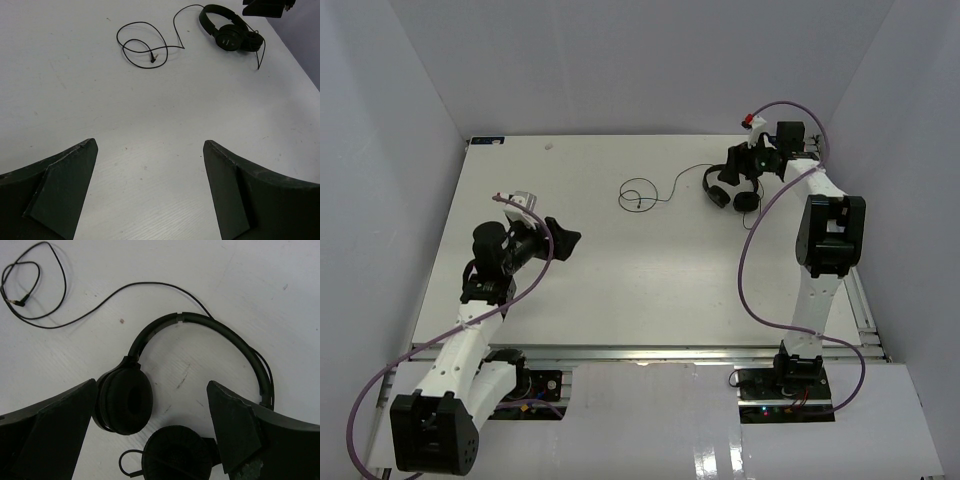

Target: Wrap the headphones

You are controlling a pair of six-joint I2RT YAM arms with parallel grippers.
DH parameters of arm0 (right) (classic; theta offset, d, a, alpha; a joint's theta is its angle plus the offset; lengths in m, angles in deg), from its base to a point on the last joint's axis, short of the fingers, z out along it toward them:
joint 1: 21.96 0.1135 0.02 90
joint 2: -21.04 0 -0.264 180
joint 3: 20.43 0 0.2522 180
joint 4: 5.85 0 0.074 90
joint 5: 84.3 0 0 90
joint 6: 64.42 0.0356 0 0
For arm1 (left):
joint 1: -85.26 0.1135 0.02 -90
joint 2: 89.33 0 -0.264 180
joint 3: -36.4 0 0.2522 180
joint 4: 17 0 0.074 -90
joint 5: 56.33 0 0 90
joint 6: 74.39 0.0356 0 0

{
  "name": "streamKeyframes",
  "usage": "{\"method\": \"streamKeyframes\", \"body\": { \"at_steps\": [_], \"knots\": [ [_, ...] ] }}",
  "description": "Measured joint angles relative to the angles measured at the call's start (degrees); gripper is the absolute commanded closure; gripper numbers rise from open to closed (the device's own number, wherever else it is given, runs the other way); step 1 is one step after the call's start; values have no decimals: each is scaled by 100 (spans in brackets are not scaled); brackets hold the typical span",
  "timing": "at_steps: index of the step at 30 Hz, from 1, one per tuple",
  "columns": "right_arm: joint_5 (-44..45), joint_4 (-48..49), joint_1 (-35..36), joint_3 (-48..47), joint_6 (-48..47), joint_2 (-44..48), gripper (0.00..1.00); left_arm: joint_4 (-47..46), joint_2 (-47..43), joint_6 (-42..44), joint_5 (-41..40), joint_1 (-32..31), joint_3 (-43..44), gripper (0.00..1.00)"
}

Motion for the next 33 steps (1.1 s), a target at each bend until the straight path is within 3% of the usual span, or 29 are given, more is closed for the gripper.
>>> {"method": "streamKeyframes", "body": {
  "at_steps": [9, 17, 19, 23, 25, 29, 33],
  "knots": [
    [779, 18, 720, 858, 10, 482, 9, 10, 262, 4, 35, -4, 94, 2],
    [2396, 53, 1289, 864, -356, 389, 2, 17, 210, 6, 44, -4, 94, 2],
    [2753, 121, 1313, 896, -504, 386, 9, 17, 176, 6, 44, -4, 94, 2],
    [3208, 189, 1322, 1007, -823, 386, 37, 19, 168, 4, 63, -4, 94, 2],
    [3314, 198, 1323, 1084, -942, 386, 41, 19, 166, 3, 78, -4, 94, 2],
    [3418, 305, 1334, 1420, -1209, 388, 58, 19, 154, -32, 157, -5, 94, 2],
    [3279, 418, 1349, 1991, -1522, 637, 62, -43, 164, -203, 415, -44, 94, 2]
  ]
}}
